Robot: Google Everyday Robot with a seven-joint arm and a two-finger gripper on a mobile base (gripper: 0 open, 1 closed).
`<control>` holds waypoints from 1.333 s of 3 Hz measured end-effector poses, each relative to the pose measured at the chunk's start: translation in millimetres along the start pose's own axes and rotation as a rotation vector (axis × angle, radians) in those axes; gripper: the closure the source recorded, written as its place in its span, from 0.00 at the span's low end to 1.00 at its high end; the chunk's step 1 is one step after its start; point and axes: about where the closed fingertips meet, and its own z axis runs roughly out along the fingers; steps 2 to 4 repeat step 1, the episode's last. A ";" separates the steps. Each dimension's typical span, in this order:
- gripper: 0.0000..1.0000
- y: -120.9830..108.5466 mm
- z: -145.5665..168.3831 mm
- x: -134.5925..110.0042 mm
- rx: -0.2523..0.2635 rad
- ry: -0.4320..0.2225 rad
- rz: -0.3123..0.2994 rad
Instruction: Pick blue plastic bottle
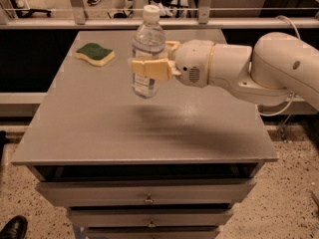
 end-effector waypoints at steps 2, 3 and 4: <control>1.00 0.7 0.7 -1.4 -0.001 -0.001 -0.004; 1.00 0.7 0.7 -1.4 -0.001 -0.001 -0.004; 1.00 0.7 0.7 -1.4 -0.001 -0.001 -0.004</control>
Offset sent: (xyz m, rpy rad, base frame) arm 0.0000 0.0000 0.0000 0.0000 0.0000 0.0000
